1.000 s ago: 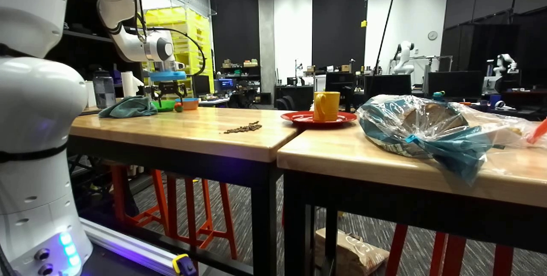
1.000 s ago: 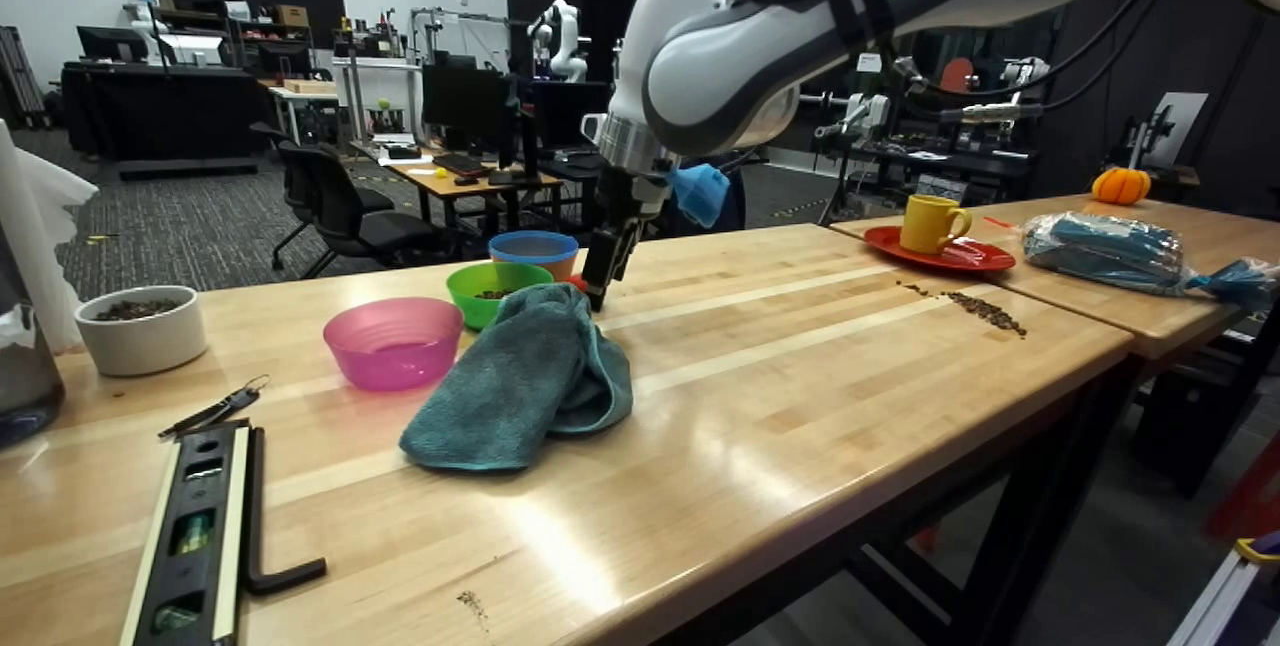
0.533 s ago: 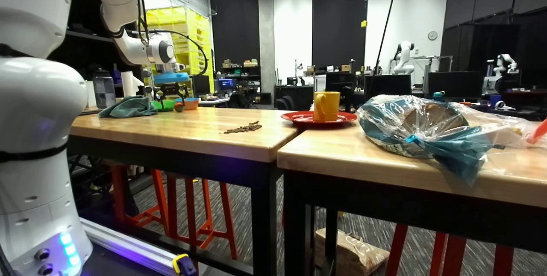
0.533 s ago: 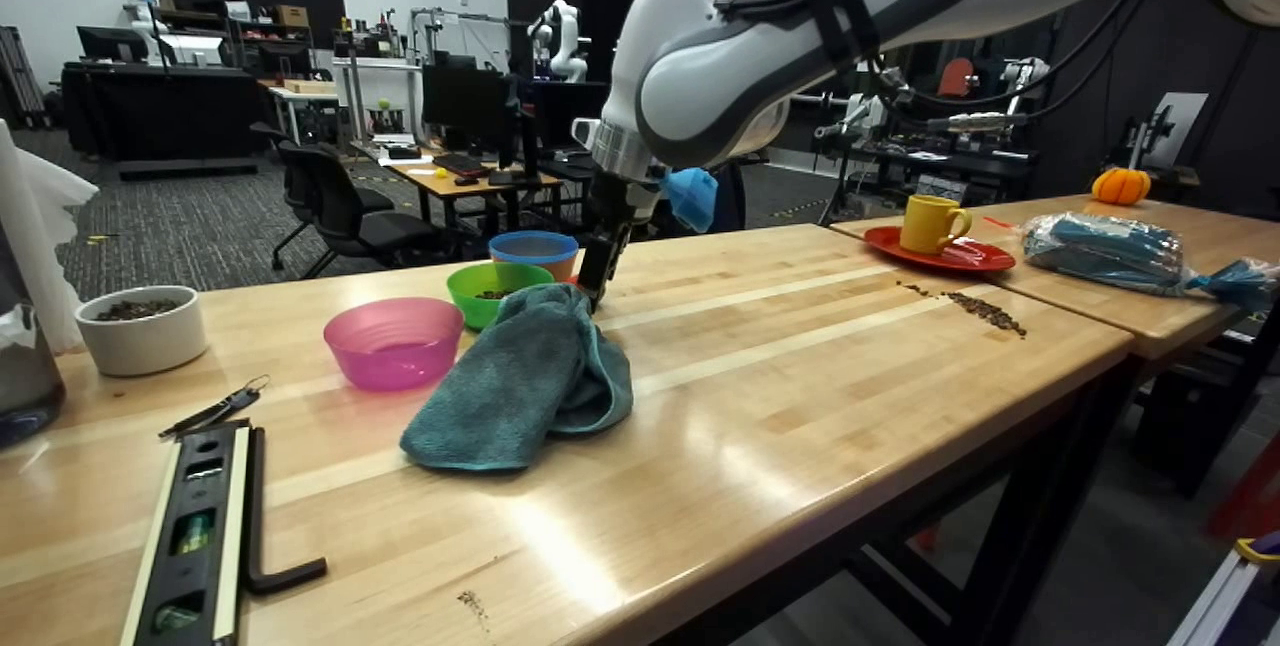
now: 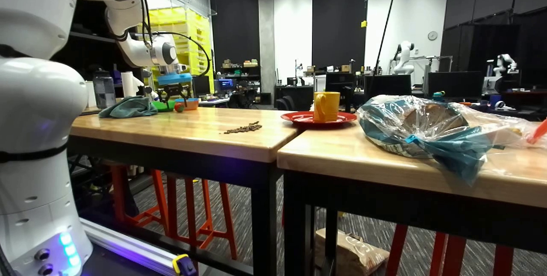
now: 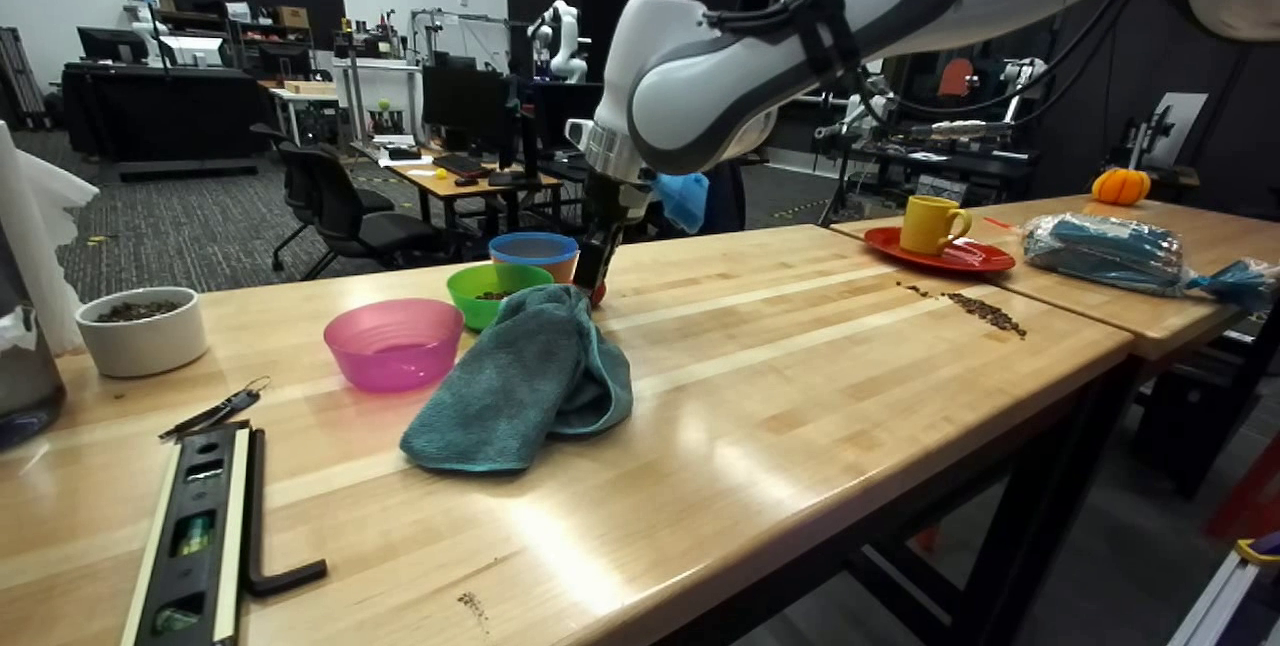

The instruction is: Put the red toy in the yellow cup

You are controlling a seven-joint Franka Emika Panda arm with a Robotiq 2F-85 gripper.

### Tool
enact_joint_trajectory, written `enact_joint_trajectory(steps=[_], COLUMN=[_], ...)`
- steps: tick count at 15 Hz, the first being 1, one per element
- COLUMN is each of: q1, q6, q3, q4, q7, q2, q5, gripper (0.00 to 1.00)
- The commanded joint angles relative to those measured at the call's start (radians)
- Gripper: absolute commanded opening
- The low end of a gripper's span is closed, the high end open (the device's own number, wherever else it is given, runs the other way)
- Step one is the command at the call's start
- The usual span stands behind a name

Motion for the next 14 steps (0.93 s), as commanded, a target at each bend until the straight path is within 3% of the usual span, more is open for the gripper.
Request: enact_joint_trajectory(steps=[1, 2, 3, 5, 9, 14], q1=[0.011, 0.012, 0.012, 0.011, 0.013, 0.012], q6=[-0.016, -0.017, -0.019, -0.020, -0.042, -0.149], q3=[-0.012, -0.013, -0.013, -0.011, -0.014, -0.016], q4=[0.053, 0.060, 0.067, 0.079, 0.078, 0.043], q7=[0.004, 0.003, 0.003, 0.001, 0.014, 0.054], q2=[0.038, 0.044, 0.050, 0.054, 0.041, -0.006], q5=[-0.024, -0.025, -0.024, -0.019, -0.020, -0.005], gripper=[0.60, 0.45, 0.36, 0.26, 0.26, 0.26])
